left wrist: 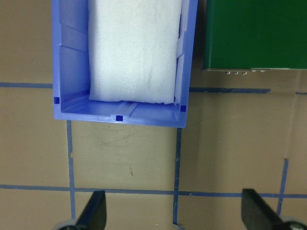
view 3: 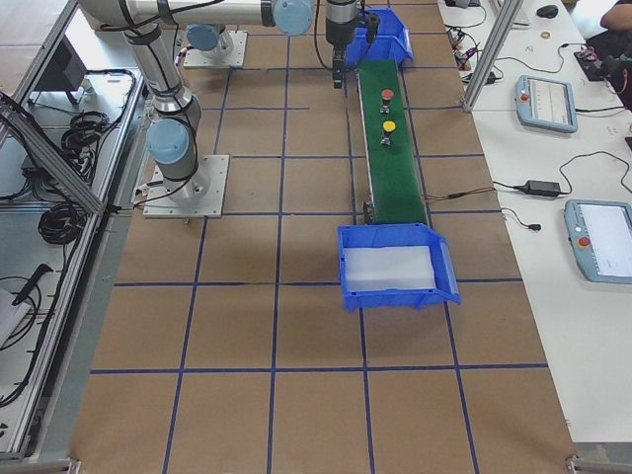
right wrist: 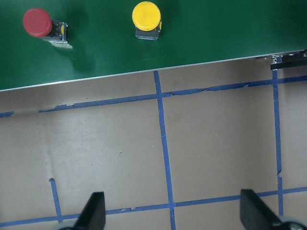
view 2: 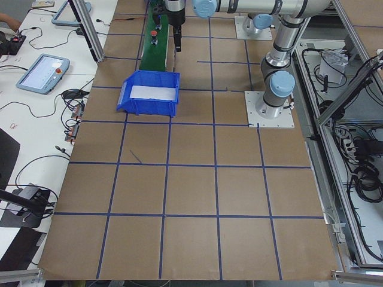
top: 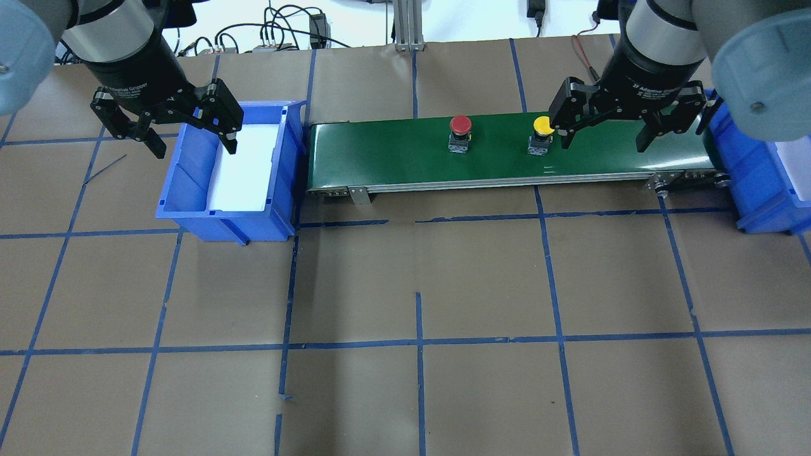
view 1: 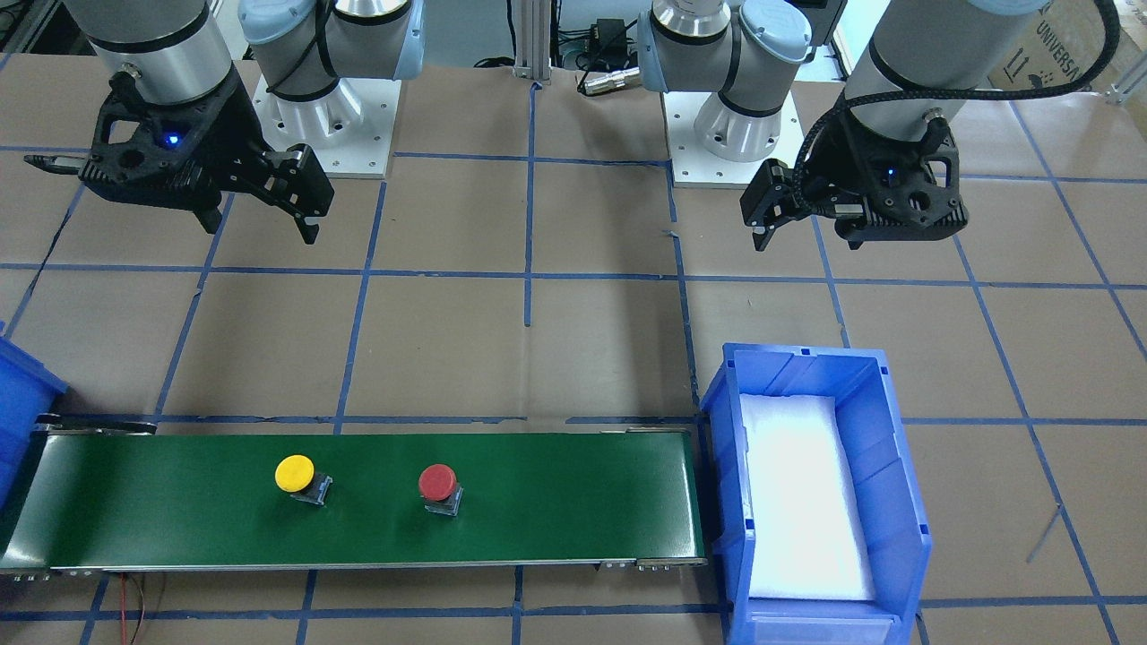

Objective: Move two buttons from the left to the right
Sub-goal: 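Lower the right gripper onto the yellow button at the belt end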

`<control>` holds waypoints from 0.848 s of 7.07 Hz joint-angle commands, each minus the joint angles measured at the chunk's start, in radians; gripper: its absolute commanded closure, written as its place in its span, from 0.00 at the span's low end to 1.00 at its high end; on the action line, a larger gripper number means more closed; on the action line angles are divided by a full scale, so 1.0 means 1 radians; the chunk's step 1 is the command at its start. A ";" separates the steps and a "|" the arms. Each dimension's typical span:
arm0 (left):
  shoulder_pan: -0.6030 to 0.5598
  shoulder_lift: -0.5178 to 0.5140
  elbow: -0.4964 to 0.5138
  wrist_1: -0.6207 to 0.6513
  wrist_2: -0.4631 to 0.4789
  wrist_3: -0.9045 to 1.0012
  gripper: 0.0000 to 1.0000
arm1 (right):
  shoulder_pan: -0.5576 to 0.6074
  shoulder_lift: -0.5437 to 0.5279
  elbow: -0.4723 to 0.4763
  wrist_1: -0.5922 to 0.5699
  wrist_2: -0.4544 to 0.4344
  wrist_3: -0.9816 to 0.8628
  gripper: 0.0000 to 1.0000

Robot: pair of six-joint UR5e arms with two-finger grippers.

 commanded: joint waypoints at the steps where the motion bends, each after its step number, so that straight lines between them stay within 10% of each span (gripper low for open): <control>1: -0.019 0.004 0.003 0.000 -0.005 -0.009 0.00 | -0.001 0.004 0.002 0.001 0.001 0.001 0.00; 6: -0.008 0.010 0.000 -0.021 -0.041 -0.004 0.00 | -0.005 0.004 0.009 -0.001 0.001 0.000 0.00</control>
